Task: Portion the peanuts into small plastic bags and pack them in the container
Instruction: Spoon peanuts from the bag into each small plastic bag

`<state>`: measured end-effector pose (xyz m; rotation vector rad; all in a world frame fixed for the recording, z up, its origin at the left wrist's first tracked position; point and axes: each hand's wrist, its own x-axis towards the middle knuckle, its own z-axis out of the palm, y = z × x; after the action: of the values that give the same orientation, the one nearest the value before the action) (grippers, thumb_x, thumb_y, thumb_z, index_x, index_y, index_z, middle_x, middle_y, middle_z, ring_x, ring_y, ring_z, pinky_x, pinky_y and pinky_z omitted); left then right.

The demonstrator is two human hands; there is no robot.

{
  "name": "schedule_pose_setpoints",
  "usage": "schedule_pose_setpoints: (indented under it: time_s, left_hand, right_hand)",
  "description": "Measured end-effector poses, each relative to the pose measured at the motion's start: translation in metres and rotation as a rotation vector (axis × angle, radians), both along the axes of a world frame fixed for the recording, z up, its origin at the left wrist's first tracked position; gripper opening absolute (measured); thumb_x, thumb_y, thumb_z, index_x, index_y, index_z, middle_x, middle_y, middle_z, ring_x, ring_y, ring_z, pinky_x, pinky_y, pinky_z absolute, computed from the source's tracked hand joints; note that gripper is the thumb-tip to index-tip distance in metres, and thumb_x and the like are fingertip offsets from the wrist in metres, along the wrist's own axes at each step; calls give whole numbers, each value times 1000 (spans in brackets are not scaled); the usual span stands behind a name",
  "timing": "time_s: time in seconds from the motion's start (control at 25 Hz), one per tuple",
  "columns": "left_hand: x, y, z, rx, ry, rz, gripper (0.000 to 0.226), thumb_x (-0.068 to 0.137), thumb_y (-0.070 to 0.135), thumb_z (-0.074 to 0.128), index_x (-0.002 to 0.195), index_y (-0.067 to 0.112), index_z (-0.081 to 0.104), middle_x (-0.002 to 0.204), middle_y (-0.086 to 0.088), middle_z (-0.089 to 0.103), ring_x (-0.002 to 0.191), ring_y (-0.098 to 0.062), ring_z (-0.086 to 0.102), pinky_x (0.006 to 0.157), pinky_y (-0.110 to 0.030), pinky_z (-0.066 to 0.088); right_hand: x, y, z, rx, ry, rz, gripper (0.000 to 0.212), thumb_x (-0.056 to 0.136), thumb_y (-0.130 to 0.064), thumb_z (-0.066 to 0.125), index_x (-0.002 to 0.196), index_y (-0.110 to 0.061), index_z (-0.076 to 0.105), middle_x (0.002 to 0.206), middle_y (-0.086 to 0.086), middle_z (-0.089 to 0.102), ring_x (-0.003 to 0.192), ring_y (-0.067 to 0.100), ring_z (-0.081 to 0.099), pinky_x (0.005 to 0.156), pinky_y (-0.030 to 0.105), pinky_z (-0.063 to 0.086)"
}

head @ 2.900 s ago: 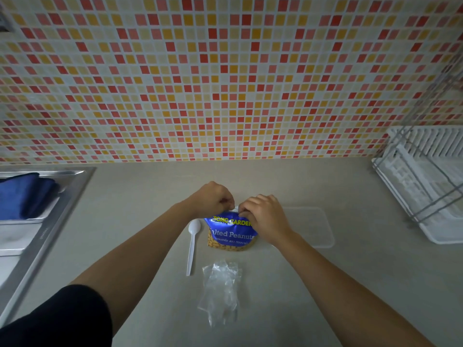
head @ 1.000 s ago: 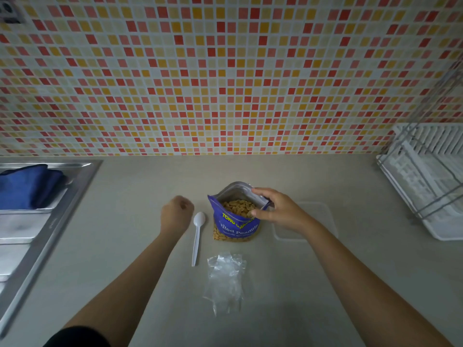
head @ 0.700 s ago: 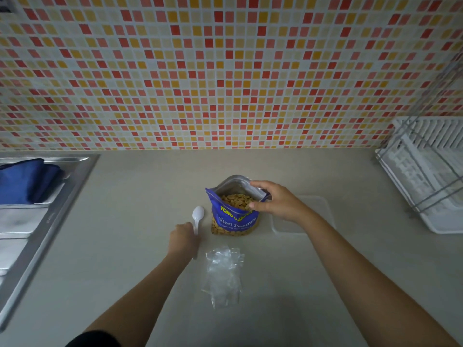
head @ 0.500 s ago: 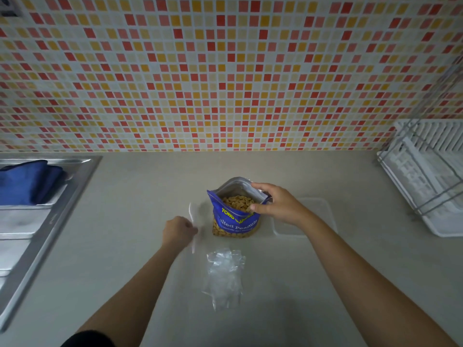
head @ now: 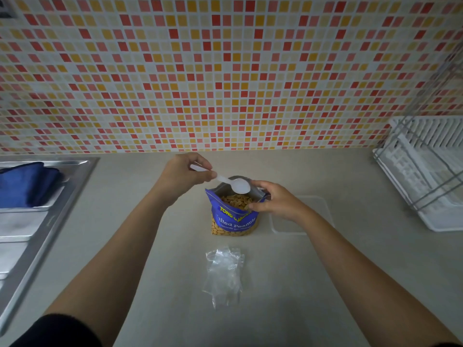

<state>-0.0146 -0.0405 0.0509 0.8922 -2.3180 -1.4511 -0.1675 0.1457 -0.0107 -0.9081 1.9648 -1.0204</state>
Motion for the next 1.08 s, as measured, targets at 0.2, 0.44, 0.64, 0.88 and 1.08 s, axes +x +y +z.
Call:
schedule_pose_setpoints:
  time_s: [0.2,0.44,0.64,0.88,1.08]
  left_hand:
    - [-14,18,1,-44,119,-7,16,87,24,61,86,11,70,78,-7,70,69,-17,64,72,-29,55]
    - [-26,35,-21,-401,-126,-119,29,90,27,56,83,-1,61,70,-15,65,61,-23,57,54,-25,43]
    - [-26,39,-40,-259,-46,124,27,90,24,58,113,12,50,86,-10,69,76,-23,67,70,-31,55]
    - [-22,26,-51,-506,-116,105,45,93,27,52,134,12,45,129,-14,53,106,-27,57,90,-35,48]
    - [11,53,-48,-627,276,129,22,91,18,53,108,6,62,98,-9,60,77,-12,53,69,-11,39]
  right_hand:
    - [-2,0,-1,14,9,-2,73,71,-26,78,135,-22,43,131,2,55,114,18,55,96,40,49]
    - [0,-1,2,2,7,-9,68,75,-20,75,135,-19,42,131,4,53,114,19,54,89,32,51]
    - [2,1,1,16,22,3,67,78,-24,73,136,-23,40,135,0,50,119,16,51,91,34,51]
    - [9,4,3,-5,138,10,55,82,-23,68,132,-22,45,133,0,50,121,16,48,88,28,48]
    - [39,11,-7,-350,630,-202,26,79,-17,66,104,-13,60,103,2,59,97,12,50,87,14,37]
